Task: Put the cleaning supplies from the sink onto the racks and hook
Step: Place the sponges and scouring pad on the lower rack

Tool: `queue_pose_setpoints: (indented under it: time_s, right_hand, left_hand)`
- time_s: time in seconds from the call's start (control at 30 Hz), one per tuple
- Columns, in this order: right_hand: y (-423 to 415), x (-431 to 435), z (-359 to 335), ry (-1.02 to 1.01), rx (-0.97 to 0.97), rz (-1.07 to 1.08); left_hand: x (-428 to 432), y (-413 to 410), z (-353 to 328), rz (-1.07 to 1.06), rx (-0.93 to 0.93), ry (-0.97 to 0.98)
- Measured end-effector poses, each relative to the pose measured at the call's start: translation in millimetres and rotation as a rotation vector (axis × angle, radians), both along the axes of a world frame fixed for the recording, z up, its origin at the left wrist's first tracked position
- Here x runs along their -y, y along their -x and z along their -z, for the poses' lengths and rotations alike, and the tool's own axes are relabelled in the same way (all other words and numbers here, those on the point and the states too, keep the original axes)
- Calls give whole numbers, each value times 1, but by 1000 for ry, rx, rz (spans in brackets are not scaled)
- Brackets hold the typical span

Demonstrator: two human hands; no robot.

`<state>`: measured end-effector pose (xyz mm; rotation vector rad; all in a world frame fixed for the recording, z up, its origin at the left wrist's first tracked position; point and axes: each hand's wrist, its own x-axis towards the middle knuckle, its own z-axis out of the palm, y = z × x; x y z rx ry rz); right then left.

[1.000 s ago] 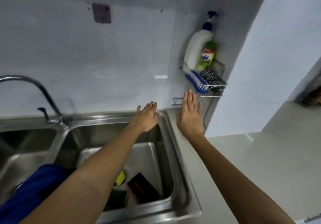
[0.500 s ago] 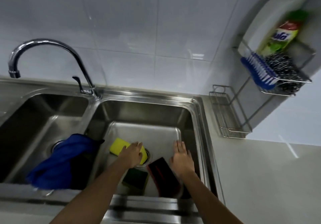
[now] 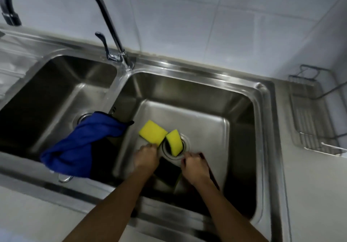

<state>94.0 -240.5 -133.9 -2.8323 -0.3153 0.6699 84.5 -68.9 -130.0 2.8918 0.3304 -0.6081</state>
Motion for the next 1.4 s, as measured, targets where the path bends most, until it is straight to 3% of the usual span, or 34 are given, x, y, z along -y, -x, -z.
queue_pose_setpoints:
  time_s: [0.13, 0.37, 0.6, 0.7, 0.9, 1.03, 1.23, 1.3, 1.4]
  right_hand:
    - [7, -14, 11, 51, -56, -197]
    - [9, -26, 23, 196, -77, -421]
    - [12, -25, 14, -1, -192, -269]
    - [16, -15, -1, -123, -261, -111]
    - [0, 25, -59, -299, -157, 255]
    - [-29, 66, -120, -474, 25, 474]
    - [-66, 133, -202, -626, 341, 623]
    - [-81, 158, -222, -612, 424, 649]
    - [-99, 203, -241, -438, 562, 652]
  left_hand:
    - [-16, -35, 3, 90, 115, -134]
    - [-34, -72, 14, 359, -104, -347]
    - [-31, -45, 7, 301, -215, -506]
    - [-24, -29, -6, 295, -273, -443]
    - [-9, -36, -62, 198, -240, -190]
    - [15, -65, -115, 147, -86, -39]
    - [82, -106, -183, 144, 144, 217]
    - [108, -117, -198, 148, 193, 329]
    - [147, -128, -210, 201, 259, 446]
